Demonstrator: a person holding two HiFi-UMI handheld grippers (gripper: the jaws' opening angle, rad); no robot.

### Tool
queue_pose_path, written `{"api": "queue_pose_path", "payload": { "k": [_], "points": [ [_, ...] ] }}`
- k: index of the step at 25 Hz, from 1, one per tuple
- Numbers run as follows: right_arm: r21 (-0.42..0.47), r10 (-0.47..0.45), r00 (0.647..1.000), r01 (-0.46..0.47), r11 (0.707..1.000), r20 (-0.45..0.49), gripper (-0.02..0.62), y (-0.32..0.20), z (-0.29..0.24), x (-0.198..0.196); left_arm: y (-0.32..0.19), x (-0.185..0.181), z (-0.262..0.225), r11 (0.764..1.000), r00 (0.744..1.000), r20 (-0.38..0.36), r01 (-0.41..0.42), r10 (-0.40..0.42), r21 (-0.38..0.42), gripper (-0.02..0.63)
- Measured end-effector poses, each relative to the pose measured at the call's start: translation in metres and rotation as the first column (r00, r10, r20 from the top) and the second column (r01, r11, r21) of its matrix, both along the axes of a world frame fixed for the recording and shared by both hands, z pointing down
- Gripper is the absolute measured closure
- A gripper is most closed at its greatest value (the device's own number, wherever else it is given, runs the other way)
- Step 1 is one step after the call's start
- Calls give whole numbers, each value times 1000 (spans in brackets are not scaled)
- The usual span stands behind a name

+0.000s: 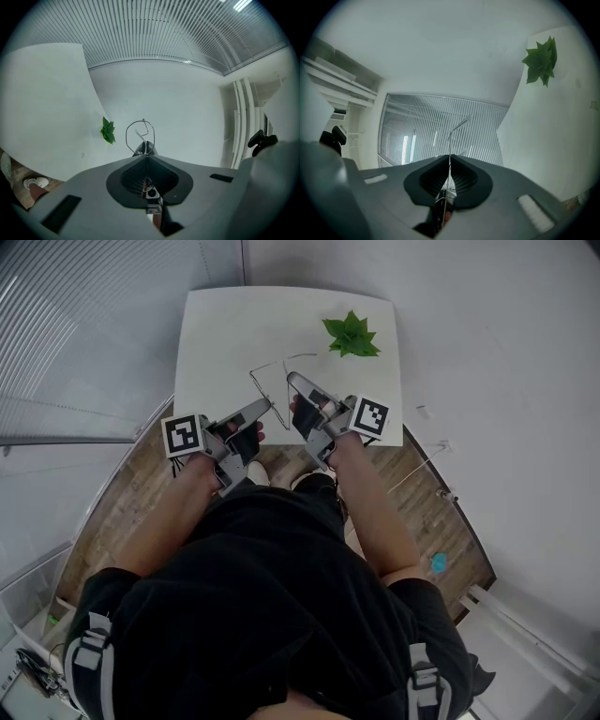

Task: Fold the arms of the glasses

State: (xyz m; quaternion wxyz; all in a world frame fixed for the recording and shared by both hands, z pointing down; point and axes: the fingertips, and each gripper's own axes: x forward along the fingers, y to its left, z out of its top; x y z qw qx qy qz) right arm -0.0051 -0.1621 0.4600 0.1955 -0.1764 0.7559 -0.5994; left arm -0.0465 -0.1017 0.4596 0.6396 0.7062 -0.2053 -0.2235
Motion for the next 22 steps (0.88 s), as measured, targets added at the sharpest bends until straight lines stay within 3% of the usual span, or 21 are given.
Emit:
{"api": "queue_pose_path", "payload": {
  "k": [22],
  "points": [
    [27,-137,991,137,990,-3,574,16,-6,-21,3,16,-10,994,994,-1,-111,111,19,594]
  ]
}}
